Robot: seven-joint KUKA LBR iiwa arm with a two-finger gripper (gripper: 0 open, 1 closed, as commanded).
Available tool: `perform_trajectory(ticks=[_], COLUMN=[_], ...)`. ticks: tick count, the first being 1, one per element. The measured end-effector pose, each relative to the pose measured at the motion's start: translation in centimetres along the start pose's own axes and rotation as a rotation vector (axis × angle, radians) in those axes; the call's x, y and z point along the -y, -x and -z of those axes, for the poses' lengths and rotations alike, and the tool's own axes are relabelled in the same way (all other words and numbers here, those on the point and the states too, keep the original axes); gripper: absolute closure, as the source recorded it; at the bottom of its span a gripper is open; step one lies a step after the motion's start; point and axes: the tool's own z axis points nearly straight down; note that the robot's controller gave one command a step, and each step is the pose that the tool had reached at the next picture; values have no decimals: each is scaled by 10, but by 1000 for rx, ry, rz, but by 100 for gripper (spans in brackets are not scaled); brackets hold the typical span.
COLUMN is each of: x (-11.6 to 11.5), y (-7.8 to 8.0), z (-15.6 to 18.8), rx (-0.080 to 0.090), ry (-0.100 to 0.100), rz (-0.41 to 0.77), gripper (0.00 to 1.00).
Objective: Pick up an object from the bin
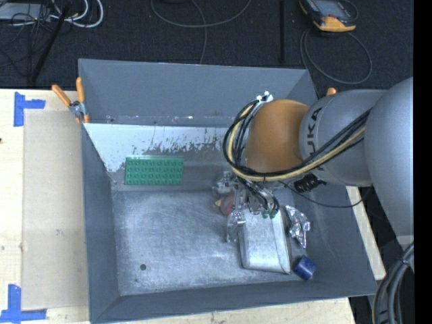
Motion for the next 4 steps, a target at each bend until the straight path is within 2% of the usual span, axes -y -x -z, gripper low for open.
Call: perform_trajectory(ticks=[1,2,3,4], x=[0,22,21,40], y=[1,12,10,5], z=[5,123,118,27], rx=[-1,7,-2,8], ry=[1,-2,-1,-1], rz=[-1,-107,-107,-9], gripper=[100,100,0,0])
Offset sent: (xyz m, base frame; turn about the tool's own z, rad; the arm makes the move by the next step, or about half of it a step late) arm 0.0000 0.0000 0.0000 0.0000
